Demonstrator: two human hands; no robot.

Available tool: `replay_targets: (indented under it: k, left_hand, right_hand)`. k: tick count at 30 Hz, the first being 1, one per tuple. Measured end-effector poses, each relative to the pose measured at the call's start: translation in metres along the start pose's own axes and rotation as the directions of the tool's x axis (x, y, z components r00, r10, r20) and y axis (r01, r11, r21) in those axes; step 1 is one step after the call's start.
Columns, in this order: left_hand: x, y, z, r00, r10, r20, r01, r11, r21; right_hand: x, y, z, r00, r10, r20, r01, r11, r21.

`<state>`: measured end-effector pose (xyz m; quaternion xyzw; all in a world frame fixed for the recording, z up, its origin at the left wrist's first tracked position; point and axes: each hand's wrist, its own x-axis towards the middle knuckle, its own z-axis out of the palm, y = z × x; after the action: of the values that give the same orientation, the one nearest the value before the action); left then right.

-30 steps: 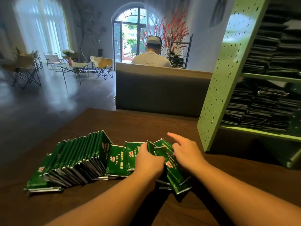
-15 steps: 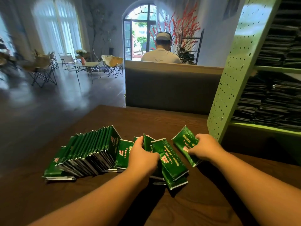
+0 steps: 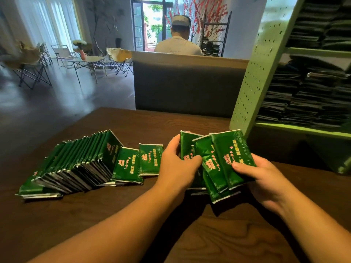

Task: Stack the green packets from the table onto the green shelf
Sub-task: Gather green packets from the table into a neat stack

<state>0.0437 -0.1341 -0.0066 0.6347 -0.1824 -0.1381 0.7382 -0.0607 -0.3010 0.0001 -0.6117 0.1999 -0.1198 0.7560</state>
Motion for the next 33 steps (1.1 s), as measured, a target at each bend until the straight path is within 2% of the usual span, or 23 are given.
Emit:
replay_targets:
  k: [5, 8, 11, 14, 22, 28, 33]
  left_hand:
    - [0.004, -0.005, 0.023, 0.997, -0.001, 0.083, 0.005, 0.999, -0.052]
    - [0.004, -0.007, 0.03, 0.988, -0.085, 0.129, 0.108, 0.978, -0.179]
    - [0.001, -0.015, 0.031, 0.978, -0.158, 0.134, 0.191, 0.939, -0.287]
    - [-0.005, -0.023, 0.032, 0.973, -0.184, 0.137, 0.218, 0.931, -0.294]
    - [-0.013, -0.021, 0.029, 0.979, -0.064, 0.193, 0.136, 0.913, -0.384]
    - [-0.013, -0.024, 0.029, 0.986, 0.0, 0.164, 0.061, 0.929, -0.365]
    - [-0.011, -0.028, 0.026, 0.986, -0.019, 0.168, 0.076, 0.938, -0.339]
  right_hand:
    - [0.003, 0.012, -0.012, 0.997, -0.001, 0.083, -0.004, 0.998, 0.058]
    - [0.002, 0.02, -0.017, 0.995, 0.019, 0.095, -0.03, 0.992, 0.12]
    - [0.0, 0.025, -0.022, 0.998, -0.006, 0.068, -0.008, 0.978, 0.209]
    - [-0.003, 0.028, -0.024, 0.998, -0.058, -0.007, 0.058, 0.987, 0.149]
    - [-0.007, 0.025, -0.027, 0.974, -0.214, -0.078, 0.203, 0.97, -0.132]
    - [-0.011, 0.028, -0.02, 0.965, -0.247, -0.088, 0.242, 0.968, -0.061]
    - [-0.012, 0.031, -0.013, 0.97, -0.225, -0.096, 0.232, 0.971, 0.065]
